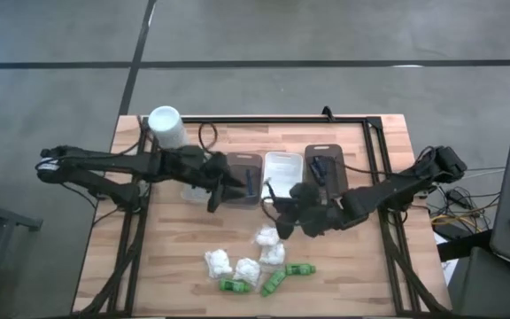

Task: Pick & Place Travel size toiletries
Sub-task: Put the blue razor into the left black bin

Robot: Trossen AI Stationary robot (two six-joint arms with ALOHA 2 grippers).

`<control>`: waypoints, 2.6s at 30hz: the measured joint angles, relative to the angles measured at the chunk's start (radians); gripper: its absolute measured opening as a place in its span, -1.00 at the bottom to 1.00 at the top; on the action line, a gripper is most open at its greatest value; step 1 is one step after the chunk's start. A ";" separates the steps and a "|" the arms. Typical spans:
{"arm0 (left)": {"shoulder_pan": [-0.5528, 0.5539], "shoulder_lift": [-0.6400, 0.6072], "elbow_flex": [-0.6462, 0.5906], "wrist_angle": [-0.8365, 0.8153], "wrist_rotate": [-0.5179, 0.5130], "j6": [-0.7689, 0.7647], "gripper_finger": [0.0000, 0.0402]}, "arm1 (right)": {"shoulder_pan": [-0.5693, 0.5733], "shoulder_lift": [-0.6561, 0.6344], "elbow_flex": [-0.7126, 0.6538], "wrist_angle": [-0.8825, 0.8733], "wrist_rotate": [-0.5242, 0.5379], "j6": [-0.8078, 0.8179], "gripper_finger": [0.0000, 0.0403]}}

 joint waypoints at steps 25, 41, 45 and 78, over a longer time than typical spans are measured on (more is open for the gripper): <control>0.037 0.067 0.004 0.438 0.015 -0.110 -0.18 | -0.052 0.035 0.113 0.290 0.147 -0.236 -0.86; 0.037 0.131 0.013 0.524 0.069 -0.107 -0.25 | -0.069 0.042 0.115 0.294 0.117 -0.241 -0.86; 0.037 0.132 0.013 0.523 0.068 -0.086 -0.43 | -0.069 0.042 0.115 0.296 0.115 -0.241 -0.86; 0.137 0.054 0.001 0.036 -0.184 -0.244 -0.83 | 0.008 0.004 0.177 -0.203 0.208 0.158 0.37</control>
